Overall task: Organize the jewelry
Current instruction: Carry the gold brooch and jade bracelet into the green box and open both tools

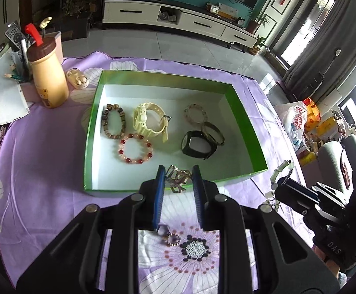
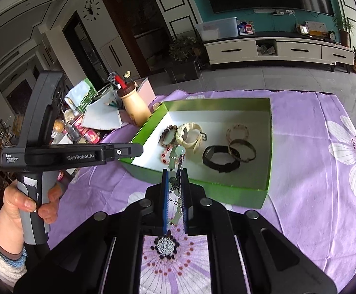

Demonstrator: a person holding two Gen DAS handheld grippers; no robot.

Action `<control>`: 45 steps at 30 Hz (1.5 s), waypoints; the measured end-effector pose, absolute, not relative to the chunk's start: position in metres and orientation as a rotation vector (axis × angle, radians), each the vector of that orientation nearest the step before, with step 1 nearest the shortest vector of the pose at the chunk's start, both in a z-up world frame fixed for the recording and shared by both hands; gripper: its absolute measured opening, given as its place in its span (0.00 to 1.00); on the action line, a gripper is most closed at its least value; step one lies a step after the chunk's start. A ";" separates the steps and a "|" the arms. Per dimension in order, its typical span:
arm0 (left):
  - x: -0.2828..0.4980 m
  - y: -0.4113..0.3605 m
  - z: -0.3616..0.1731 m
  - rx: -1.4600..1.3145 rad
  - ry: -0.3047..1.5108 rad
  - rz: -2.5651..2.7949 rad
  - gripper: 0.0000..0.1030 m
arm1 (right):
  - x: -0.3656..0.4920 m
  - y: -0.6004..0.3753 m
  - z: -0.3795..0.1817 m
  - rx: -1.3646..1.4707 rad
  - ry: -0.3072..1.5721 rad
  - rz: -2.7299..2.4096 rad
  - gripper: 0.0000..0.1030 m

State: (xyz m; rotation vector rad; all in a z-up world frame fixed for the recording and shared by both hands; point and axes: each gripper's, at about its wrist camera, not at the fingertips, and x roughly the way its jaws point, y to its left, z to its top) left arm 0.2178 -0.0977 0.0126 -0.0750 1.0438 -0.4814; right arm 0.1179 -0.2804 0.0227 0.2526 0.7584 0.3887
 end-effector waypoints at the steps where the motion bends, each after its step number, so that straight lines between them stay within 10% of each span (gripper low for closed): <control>1: 0.221 -0.101 0.012 -0.075 1.048 -0.483 0.21 | 0.122 -0.282 0.023 0.255 0.757 0.382 0.09; 45: 0.299 -0.156 -0.080 0.050 1.212 -0.441 0.21 | 0.291 -0.260 -0.059 0.248 0.974 0.228 0.09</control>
